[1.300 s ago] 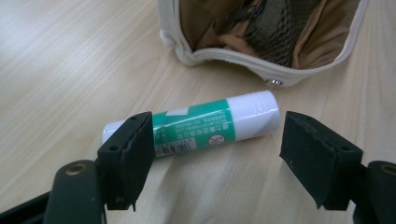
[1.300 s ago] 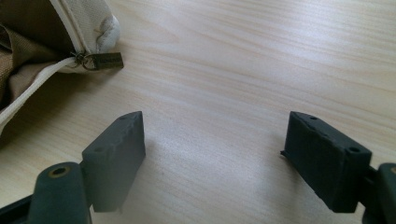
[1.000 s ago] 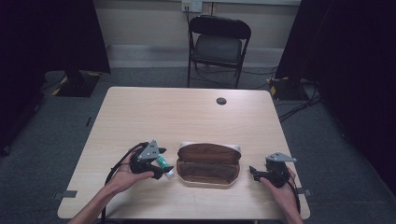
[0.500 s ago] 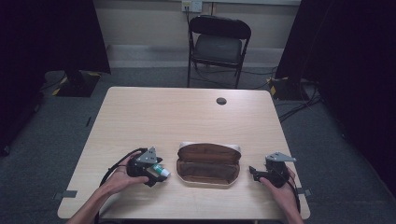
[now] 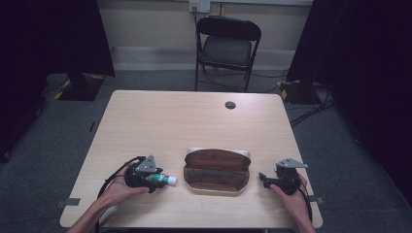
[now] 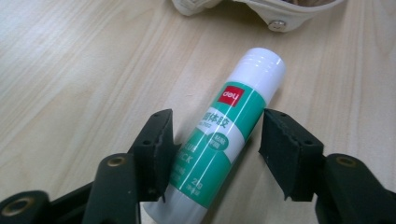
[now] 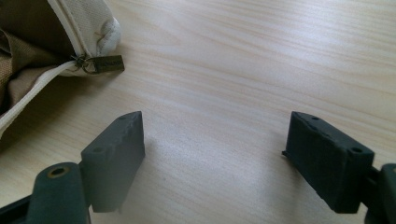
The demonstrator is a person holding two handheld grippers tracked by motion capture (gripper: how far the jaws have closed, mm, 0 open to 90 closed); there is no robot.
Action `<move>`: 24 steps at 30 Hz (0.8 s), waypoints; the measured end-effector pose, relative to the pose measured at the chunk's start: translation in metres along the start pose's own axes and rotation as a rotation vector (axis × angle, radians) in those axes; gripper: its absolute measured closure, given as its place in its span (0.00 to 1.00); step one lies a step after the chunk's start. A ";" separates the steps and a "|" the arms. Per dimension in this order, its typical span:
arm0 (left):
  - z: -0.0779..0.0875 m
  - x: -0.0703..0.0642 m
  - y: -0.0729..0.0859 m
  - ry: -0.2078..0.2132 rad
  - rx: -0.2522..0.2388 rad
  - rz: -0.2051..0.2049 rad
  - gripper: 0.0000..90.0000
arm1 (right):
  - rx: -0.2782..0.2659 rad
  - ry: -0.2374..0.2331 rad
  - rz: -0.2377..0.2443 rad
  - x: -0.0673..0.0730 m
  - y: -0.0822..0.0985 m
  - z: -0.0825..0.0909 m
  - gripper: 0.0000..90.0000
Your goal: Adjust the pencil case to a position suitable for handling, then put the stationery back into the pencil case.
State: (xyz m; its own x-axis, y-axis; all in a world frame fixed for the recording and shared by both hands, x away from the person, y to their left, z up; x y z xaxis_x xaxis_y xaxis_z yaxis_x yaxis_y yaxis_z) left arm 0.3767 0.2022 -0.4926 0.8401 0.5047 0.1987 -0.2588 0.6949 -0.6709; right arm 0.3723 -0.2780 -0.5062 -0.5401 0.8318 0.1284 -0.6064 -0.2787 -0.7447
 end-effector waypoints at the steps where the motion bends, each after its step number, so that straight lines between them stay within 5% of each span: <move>1: 0.001 0.001 -0.001 0.008 0.012 -0.022 0.54 | 0.000 0.000 -0.002 0.000 0.000 0.000 0.21; 9: 0.001 -0.002 -0.002 0.023 0.021 0.020 0.73 | 0.001 0.001 0.001 0.001 0.000 0.000 0.21; 24: 0.001 -0.003 -0.002 0.038 0.038 0.093 0.73 | 0.002 -0.006 0.006 0.001 0.000 0.000 0.21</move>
State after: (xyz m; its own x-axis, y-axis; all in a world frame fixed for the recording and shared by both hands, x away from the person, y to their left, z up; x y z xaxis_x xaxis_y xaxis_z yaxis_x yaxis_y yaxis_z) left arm 0.3741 0.1994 -0.4911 0.8290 0.5485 0.1088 -0.3537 0.6650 -0.6578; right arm 0.3721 -0.2770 -0.5062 -0.5471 0.8273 0.1276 -0.6042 -0.2848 -0.7442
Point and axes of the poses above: each handheld gripper's, and its own axes: z roughly backward along the jaws, y roughly out of its underside, x roughly to its left, the point moved 1 cm from there along -z, roughly forward along the jaws, and after that the axes turned 12 degrees about -y, right-handed, at the moved point
